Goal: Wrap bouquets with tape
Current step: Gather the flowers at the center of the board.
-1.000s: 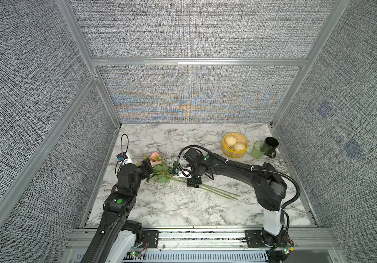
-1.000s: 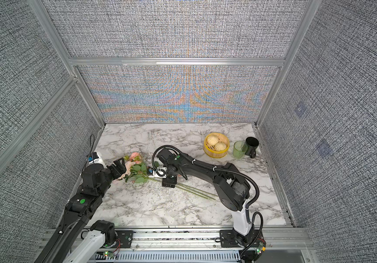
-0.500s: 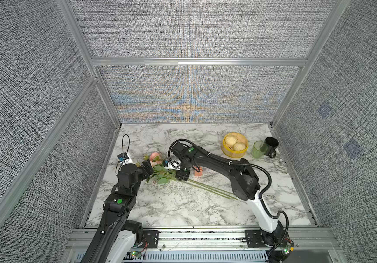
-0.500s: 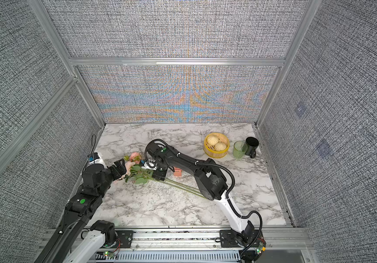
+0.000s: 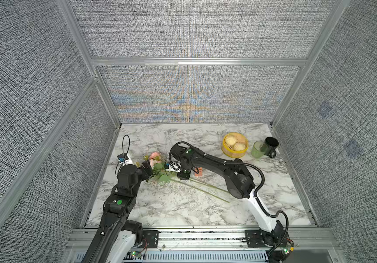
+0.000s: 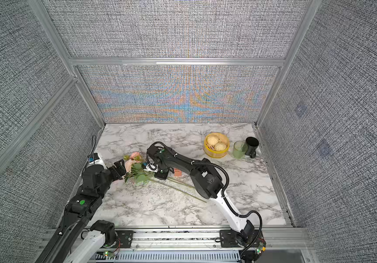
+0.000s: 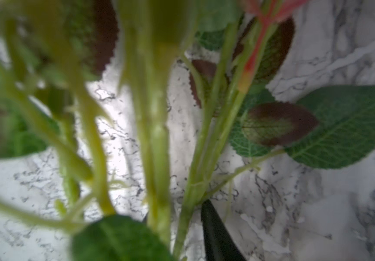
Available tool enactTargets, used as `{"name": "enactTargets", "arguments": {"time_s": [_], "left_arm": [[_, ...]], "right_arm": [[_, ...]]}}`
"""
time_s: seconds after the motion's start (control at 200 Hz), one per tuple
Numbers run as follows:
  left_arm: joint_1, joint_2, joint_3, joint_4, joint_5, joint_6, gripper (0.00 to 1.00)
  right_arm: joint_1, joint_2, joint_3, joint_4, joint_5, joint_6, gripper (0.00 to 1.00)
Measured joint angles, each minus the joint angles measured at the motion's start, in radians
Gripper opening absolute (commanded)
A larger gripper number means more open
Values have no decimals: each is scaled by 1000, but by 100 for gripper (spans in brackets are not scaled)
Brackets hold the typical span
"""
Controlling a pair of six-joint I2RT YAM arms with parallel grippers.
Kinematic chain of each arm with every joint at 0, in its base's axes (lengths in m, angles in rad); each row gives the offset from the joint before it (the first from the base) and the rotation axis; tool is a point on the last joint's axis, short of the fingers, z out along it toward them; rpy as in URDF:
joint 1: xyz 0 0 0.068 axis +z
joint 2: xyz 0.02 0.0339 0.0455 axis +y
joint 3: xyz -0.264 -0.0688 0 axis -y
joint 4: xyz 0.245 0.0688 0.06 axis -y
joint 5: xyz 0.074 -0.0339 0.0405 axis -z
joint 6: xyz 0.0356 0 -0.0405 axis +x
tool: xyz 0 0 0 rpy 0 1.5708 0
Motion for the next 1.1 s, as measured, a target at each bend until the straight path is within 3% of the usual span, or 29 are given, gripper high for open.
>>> {"name": "enactTargets", "arguments": {"time_s": [0.15, 0.3, 0.425, 0.671, 0.816, 1.101], "left_arm": [[0, -12, 0, 0, -14, 1, 89], [0, -30, -2, 0, -18, 3, 89], [0, -36, -12, 0, -18, 3, 89], [0, -42, -12, -1, -22, 3, 89], [0, -48, -14, 0, -27, 3, 89], [0, -48, -18, -2, -34, 4, 89]], "right_arm": [[23, -79, -135, 47, -19, -82, 14], [43, -206, -316, 61, -66, -194, 14], [39, -254, -346, 81, -67, -242, 35], [34, -259, -212, 5, -7, -238, 72], [38, -393, -312, 0, -25, -217, 98], [173, -616, -706, 229, -78, -191, 99]]}}
